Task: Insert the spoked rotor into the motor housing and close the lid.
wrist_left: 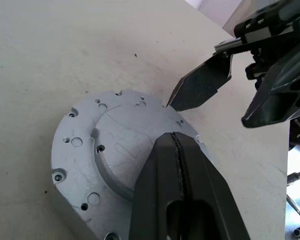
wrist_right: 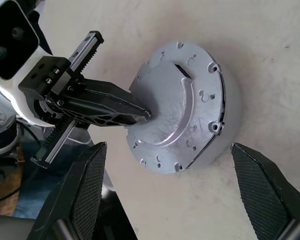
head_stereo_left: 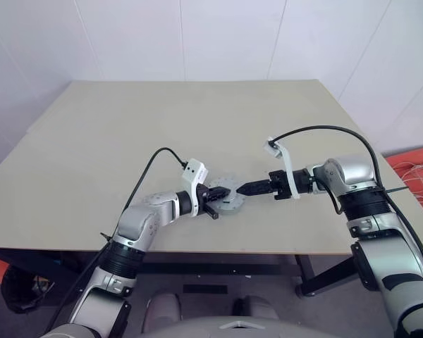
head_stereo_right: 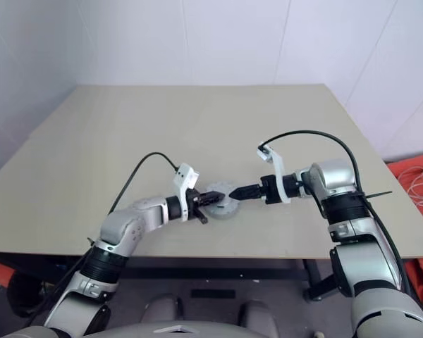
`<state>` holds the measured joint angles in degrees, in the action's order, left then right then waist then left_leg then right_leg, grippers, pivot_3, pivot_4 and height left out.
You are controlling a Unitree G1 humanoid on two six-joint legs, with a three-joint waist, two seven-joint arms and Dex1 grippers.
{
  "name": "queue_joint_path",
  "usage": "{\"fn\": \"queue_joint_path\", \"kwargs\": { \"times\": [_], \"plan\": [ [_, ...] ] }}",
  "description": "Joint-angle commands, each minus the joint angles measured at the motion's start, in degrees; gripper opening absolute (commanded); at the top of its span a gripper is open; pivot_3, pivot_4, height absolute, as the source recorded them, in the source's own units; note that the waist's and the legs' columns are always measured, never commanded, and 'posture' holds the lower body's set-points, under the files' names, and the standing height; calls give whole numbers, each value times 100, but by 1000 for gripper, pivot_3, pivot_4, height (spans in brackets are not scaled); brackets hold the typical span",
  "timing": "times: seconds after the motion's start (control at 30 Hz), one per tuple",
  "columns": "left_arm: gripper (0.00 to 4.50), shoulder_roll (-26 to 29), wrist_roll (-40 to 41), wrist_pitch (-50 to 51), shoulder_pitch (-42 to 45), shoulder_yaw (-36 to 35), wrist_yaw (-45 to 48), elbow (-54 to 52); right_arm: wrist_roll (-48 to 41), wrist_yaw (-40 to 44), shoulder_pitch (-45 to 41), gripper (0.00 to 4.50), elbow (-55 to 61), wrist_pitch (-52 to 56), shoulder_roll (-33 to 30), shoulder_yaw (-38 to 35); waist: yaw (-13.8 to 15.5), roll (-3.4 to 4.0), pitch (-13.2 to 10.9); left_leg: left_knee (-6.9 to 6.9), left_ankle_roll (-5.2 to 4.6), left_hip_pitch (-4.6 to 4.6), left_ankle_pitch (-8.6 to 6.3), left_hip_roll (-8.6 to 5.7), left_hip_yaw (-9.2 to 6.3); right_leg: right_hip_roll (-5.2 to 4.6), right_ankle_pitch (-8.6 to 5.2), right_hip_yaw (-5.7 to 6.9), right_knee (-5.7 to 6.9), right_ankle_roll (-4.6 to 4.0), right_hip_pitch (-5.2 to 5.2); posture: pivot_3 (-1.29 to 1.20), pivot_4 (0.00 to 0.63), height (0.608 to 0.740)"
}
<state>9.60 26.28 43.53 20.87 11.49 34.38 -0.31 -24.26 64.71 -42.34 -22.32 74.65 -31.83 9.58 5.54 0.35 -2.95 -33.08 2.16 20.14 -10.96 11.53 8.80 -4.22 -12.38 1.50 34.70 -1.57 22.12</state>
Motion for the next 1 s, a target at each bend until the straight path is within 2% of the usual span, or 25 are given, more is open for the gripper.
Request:
{"fn": "queue_joint_path", "kwargs": {
  "times": [0.03, 0.33, 0.43, 0.6, 1.0],
  "plan": [
    [0, 46, -132, 123, -125, 34, -95, 115, -142, -138, -37, 4477, -131, 11, 99, -144, -1, 0, 0, 0, 0, -1, 0, 1, 0, 0, 0, 0, 0, 0, 0, 0, 0, 740],
    [0, 40, -117, 150, -177, 14, -127, 49, -92, -372, -126, 4477, -638, -199, 223, -169, -2, 1, 1, 1, 1, -4, 0, 0, 0, 0, -1, 0, 0, 1, -3, 0, 0, 740],
    [0, 28, -116, 150, -190, 10, -137, 42, -190, -331, -125, 4477, -708, -62, 254, -165, -2, 1, 1, 1, 4, -6, 2, 1, 0, 0, -17, 0, 2, 29, -4, 0, 0, 740],
    [0, 12, -112, 161, -208, 11, -156, 13, -420, -187, -103, 4477, -732, 294, 351, -161, -1, 1, 1, 2, 4, -6, 2, 1, 0, 0, -17, 0, 1, 28, -4, 0, 0, 740],
    [0, 13, -95, 204, -284, -67, -244, -79, -802, -374, -308, 4477, -1330, 823, 1031, -1079, -44, 2, 2, 12, 15, -5, 8, 13, 13, 5, -5, 2, 3, -8, 8, 0, 0, 740]
  ]
}}
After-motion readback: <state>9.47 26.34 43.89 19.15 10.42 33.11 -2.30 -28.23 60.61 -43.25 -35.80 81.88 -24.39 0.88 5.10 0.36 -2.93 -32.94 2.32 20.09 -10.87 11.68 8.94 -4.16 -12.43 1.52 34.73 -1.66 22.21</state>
